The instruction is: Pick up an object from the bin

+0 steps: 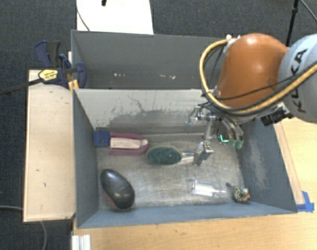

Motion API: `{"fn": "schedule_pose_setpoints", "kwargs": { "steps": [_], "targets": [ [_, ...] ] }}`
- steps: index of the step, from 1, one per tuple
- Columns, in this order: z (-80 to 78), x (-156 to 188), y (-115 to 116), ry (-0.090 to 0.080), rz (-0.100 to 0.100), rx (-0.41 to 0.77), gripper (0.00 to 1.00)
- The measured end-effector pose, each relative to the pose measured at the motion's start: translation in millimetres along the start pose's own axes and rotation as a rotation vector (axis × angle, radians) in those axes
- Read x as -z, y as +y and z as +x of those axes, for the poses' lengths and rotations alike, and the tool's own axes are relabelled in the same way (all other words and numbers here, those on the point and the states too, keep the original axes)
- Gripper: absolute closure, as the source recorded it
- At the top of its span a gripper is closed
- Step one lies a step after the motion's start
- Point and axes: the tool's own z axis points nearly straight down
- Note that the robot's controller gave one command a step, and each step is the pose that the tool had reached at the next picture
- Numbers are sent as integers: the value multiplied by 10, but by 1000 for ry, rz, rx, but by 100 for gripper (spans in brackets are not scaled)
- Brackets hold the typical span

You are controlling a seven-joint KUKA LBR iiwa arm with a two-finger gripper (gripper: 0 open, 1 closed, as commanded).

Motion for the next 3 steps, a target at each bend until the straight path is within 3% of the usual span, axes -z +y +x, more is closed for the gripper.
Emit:
{"fn": "schedule_pose_setpoints", "kwargs": {
  "steps": [1, 2, 3],
  "targets": [
    [-153, -1553, -191, 0, 0, -44, 0],
    [-174, -1510, -187, -7, -1, -46, 100],
    [-284, 248, -215, -15, -1, -35, 100]
  ]
}}
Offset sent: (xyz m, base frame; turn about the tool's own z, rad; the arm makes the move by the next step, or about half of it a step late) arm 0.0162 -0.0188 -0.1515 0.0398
